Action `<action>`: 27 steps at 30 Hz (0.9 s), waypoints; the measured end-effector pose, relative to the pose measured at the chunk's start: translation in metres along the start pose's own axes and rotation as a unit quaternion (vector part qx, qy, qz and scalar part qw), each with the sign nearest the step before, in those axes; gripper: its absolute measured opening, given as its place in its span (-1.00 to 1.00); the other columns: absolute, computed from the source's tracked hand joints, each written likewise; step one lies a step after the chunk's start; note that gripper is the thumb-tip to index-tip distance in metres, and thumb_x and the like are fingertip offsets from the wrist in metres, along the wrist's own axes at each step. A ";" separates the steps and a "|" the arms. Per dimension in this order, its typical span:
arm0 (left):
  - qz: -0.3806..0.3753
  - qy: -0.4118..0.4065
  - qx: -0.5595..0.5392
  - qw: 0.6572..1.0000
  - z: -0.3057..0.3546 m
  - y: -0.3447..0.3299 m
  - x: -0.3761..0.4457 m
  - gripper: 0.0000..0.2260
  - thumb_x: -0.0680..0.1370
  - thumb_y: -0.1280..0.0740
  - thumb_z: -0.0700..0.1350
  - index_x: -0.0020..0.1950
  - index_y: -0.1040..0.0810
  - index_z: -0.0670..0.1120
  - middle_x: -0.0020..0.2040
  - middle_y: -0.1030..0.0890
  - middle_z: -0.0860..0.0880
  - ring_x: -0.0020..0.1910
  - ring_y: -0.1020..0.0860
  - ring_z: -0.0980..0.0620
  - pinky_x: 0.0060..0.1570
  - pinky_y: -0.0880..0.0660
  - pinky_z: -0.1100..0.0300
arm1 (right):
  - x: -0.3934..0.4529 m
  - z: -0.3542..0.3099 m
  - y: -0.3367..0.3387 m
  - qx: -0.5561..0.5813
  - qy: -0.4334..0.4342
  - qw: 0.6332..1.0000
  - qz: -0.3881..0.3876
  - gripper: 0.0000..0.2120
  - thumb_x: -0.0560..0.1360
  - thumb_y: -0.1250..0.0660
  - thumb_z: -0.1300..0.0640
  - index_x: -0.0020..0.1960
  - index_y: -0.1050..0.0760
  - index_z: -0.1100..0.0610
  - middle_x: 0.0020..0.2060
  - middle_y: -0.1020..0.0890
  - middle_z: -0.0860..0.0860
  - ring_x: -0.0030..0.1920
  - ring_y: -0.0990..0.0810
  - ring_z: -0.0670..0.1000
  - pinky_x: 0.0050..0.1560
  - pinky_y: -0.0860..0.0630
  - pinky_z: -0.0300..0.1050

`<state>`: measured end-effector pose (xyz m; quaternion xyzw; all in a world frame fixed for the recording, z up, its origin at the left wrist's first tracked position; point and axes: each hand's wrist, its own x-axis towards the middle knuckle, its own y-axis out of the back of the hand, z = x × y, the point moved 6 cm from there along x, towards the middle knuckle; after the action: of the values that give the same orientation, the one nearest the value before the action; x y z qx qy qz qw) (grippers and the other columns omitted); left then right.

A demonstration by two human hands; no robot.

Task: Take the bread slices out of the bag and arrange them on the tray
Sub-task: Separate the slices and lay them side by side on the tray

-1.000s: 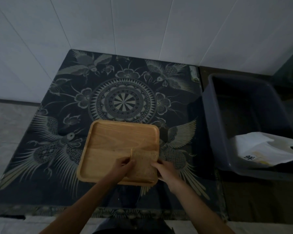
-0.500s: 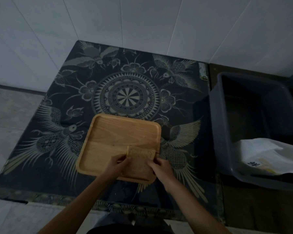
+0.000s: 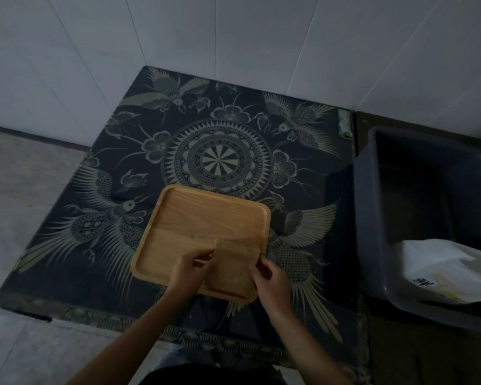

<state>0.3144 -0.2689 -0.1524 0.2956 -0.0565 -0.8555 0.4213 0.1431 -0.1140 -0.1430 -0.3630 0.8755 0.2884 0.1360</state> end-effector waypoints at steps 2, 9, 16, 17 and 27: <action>0.002 -0.002 0.006 1.000 0.002 0.000 -0.003 -0.76 0.56 -0.46 -0.05 0.23 -0.66 0.04 -0.01 -0.70 0.14 -0.05 -0.66 0.19 -0.20 -0.57 0.34 | -0.001 0.000 0.002 -0.010 0.005 1.000 0.011 -0.65 0.57 -0.43 -0.01 0.31 -0.62 0.08 0.04 -0.69 -0.12 0.05 -0.65 -0.15 0.13 -0.65 -0.02; 0.020 0.010 -0.004 1.000 0.005 -0.004 -0.014 -0.71 0.56 -0.45 -0.09 0.29 -0.66 -0.01 0.08 -0.69 0.09 -0.01 -0.67 0.12 -0.05 -0.68 0.04 | -0.007 0.000 0.005 0.011 -0.003 1.000 0.017 -0.66 0.55 -0.45 0.03 0.30 -0.62 0.09 0.06 -0.70 -0.07 0.05 -0.65 -0.12 0.13 -0.65 -0.01; 0.056 0.019 -0.023 0.998 0.006 -0.007 -0.022 -0.70 0.53 -0.48 -0.05 0.26 -0.67 0.02 0.02 -0.70 0.11 -0.02 -0.66 0.11 -0.13 -0.65 0.13 | -0.012 -0.003 0.007 0.048 0.010 0.999 0.004 -0.71 0.54 -0.46 -0.01 0.25 -0.60 -0.02 0.03 -0.67 -0.18 0.01 -0.63 -0.23 -0.06 -0.57 -0.30; 0.062 0.018 -0.029 0.997 0.006 -0.007 -0.023 -0.69 0.52 -0.48 -0.05 0.26 -0.67 0.03 0.03 -0.70 0.11 -0.01 -0.65 0.11 -0.13 -0.66 0.13 | -0.012 -0.002 0.007 0.056 0.007 0.998 0.000 -0.73 0.54 -0.47 0.00 0.23 -0.59 -0.05 0.03 -0.67 -0.19 0.01 -0.64 -0.23 -0.05 -0.59 -0.28; 0.062 0.010 -0.103 0.993 0.010 -0.005 -0.031 -0.74 0.55 -0.47 -0.16 0.23 -0.68 0.00 -0.01 -0.72 0.02 0.00 -0.67 0.10 -0.08 -0.61 0.20 | -0.009 0.000 0.006 0.076 -0.012 0.997 -0.021 -0.62 0.51 -0.48 -0.09 0.29 -0.59 -0.03 0.13 -0.67 -0.13 0.13 -0.64 -0.12 0.17 -0.65 0.04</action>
<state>0.3198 -0.2444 -0.1314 0.2550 0.0184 -0.8259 0.5026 0.1449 -0.1053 -0.1366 -0.3667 0.8853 0.2222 0.1799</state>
